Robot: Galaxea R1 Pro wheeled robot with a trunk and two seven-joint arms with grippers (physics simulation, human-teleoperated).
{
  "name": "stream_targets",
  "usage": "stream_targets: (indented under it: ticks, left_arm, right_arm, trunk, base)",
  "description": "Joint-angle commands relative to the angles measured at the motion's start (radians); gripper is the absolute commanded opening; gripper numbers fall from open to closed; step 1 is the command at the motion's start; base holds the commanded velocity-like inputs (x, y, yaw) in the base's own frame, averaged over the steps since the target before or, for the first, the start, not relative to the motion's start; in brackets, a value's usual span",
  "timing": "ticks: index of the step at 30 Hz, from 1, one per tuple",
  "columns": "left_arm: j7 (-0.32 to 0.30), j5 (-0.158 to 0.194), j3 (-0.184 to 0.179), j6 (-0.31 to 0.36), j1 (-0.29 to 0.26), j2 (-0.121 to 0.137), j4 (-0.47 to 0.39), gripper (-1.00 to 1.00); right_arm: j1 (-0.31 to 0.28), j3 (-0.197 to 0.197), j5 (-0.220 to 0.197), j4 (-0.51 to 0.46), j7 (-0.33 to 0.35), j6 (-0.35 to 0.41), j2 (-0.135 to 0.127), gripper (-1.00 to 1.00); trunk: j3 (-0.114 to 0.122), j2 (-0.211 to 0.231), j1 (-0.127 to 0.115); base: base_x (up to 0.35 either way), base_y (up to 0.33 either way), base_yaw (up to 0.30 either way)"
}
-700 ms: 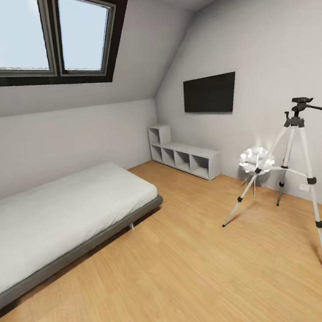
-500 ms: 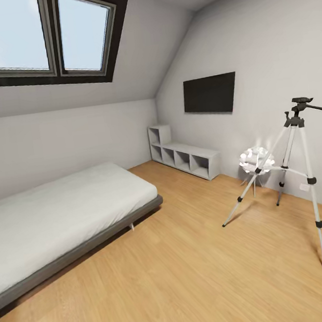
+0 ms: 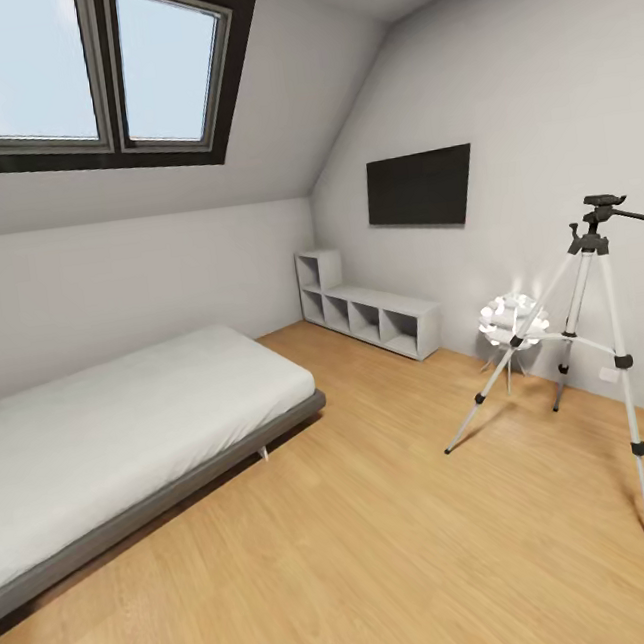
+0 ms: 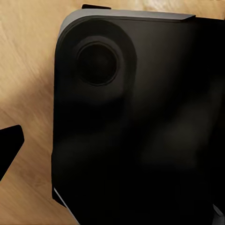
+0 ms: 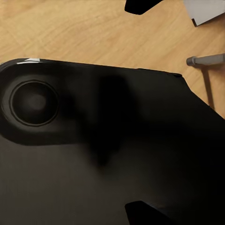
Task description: Attach the digital camera to the camera tripod in the bedroom.
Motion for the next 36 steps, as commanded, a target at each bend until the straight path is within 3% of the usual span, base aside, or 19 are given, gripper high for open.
stream_targets:
  ticks: [1,32,36]
  left_arm:
    - [-0.001,0.01,0.003,-0.002,0.0,0.0,-0.001,1.0]
    - [-0.001,0.018,0.003,-0.002,0.0,0.0,-0.002,1.0]
    - [-0.001,0.018,0.003,-0.002,0.0,0.0,-0.002,1.0]
  right_arm:
    - [0.0,0.001,0.001,0.0,0.001,0.0,0.0,1.0]
    - [-0.001,0.001,0.001,0.0,0.001,0.0,0.0,1.0]
    - [0.0,-0.003,-0.002,0.0,-0.009,-0.001,0.011,1.0]
  trunk:
    - [-0.001,0.0,0.0]
    - [-0.001,0.0,0.0]
    - [-0.001,0.0,0.0]
  base:
    - [0.0,0.0,0.0]
    - [0.0,0.0,0.0]
    - [0.0,0.0,0.0]
